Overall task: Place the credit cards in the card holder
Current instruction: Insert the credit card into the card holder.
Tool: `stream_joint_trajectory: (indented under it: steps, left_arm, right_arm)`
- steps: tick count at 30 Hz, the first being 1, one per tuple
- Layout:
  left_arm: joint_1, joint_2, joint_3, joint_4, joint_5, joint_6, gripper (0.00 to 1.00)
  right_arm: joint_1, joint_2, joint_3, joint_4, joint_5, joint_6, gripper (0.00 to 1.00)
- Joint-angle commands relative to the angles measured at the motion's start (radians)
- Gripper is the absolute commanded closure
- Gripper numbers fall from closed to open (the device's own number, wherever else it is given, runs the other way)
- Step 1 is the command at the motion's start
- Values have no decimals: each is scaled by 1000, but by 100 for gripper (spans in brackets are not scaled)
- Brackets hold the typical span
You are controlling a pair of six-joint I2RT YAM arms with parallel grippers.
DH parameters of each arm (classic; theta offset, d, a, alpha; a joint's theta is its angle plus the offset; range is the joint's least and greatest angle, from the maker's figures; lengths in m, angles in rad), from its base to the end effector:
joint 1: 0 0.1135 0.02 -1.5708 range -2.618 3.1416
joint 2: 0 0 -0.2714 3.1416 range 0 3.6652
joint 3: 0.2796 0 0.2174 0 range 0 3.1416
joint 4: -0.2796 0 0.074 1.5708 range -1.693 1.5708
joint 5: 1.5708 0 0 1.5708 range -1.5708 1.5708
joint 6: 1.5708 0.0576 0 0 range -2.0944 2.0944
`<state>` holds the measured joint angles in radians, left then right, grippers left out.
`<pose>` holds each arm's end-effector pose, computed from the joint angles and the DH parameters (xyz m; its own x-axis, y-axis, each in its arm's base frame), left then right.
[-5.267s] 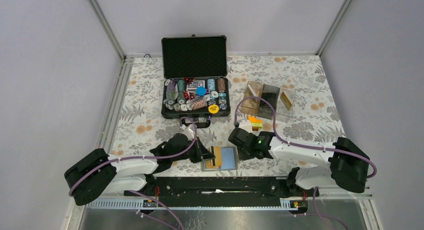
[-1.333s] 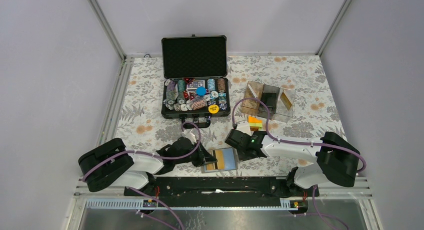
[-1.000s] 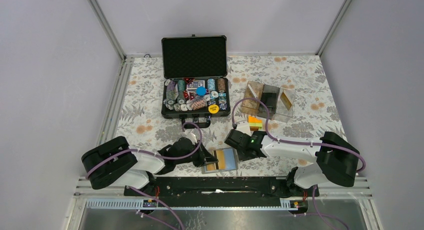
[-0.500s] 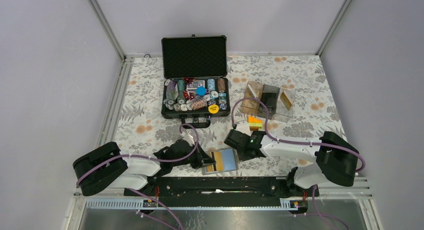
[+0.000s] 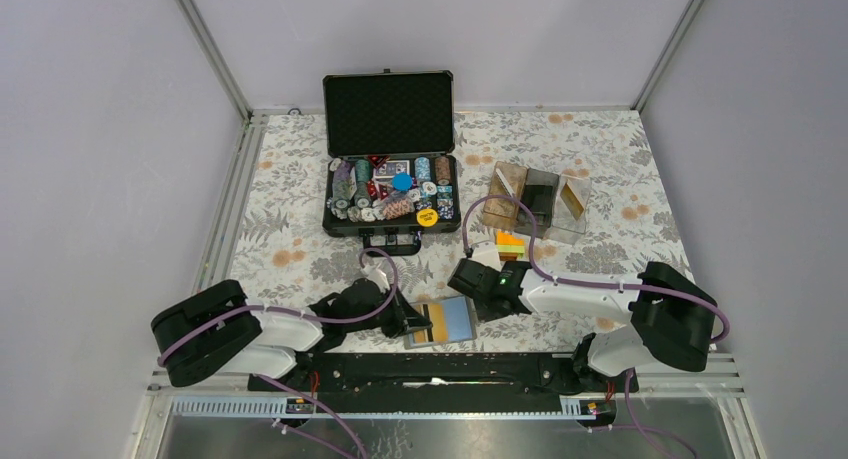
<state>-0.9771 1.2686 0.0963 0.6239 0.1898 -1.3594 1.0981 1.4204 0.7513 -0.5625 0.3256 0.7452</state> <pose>0.0956 -0.1611 0.1352 -0.9451 -0.3160 -0.0829 -0.0954 0.5098 -0.8550 0.1180 0.1904 0.1780 -0.8547 -0.2603 -0.4491 -0.2932 0.9560 0.0039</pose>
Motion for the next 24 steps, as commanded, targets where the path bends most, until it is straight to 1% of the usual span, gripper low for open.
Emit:
stream_joint_trajectory:
  steps: [1,14,24]
  left_arm:
    - [-7,45,-6,64,-9,-15,100]
    - [-28,154,-1,184,-18,-50,100]
    - [-44,167,16,204,-38,-70,100]
  right_arm:
    - [13,4,37,-25,39,4,100]
    - [14,19,46,-30,41,-2,100]
    - [19,34,55,-30,30,-1,100]
